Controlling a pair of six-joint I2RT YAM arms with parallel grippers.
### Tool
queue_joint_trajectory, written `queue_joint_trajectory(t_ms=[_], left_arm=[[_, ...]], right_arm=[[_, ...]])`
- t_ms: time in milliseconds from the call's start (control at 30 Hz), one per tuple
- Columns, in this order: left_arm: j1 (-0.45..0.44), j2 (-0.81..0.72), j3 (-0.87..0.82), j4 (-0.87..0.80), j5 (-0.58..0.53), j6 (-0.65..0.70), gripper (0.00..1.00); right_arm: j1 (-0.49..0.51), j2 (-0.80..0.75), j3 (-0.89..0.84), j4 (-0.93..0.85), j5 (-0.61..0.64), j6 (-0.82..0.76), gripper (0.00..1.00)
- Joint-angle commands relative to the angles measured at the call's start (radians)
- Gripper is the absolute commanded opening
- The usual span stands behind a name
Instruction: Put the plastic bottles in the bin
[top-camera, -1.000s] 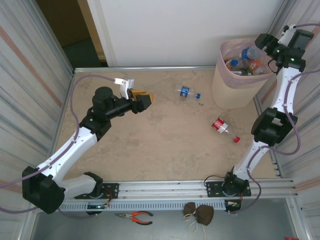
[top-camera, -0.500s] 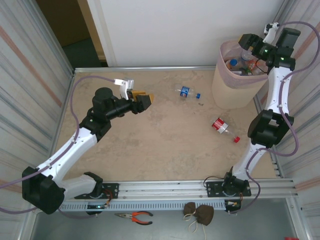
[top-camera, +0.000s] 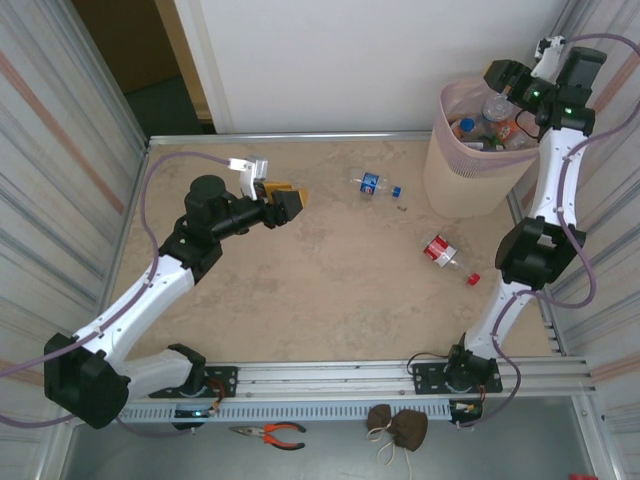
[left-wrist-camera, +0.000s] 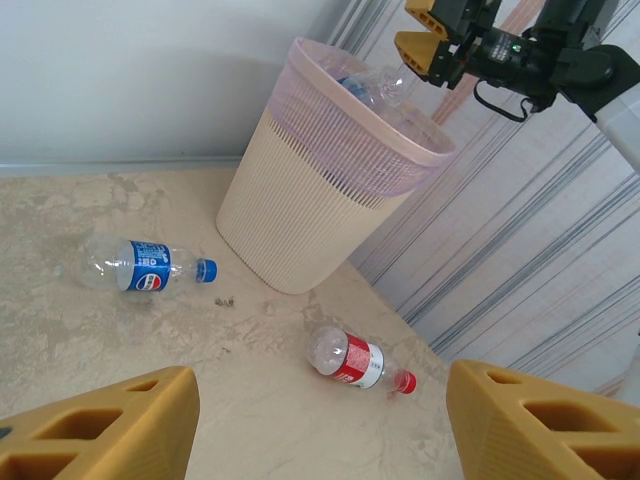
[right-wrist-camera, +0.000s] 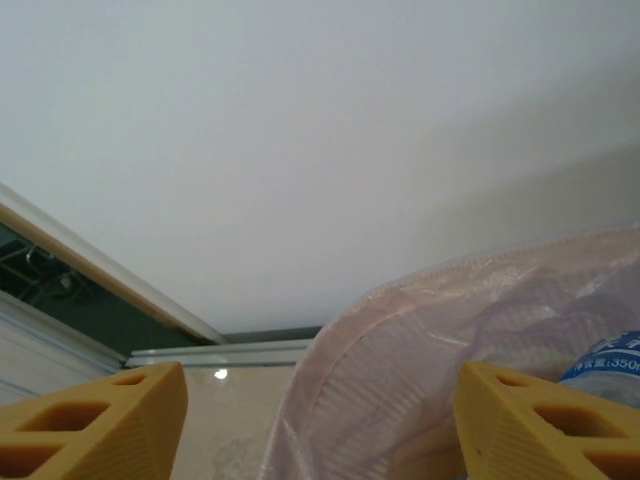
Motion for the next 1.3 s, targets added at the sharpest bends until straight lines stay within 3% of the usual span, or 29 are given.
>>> queue_joint_trajectory(t_ms=[0, 267, 667, 967, 1267], left_arm=[[0.01, -0.024, -0.006, 0.032, 0.007, -0.009, 0.67], [0.011, -0.035, -0.008, 0.013, -0.002, -0.002, 0.67], [0.011, -0.021, 0.005, 0.017, 0.004, -0.002, 0.67], [0.011, -0.02, 0.016, -0.018, 0.004, 0.015, 0.67], [0.014, -0.037, 0.001, -0.058, -0.003, 0.02, 0.66]], right_arm=[[0.022, 0.093, 0.051, -0.157, 0.038, -0.046, 0.63], [0.036, -0.014, -0.137, -0.138, 0.105, -0.074, 0.6], [0.078, -0.194, -0.128, -0.157, 0.129, -0.098, 0.62], [0.312, -0.289, -0.274, -0.194, 0.31, -0.353, 0.62], [0.529, -0.22, -0.438, -0.146, 0.513, -0.723, 0.62]])
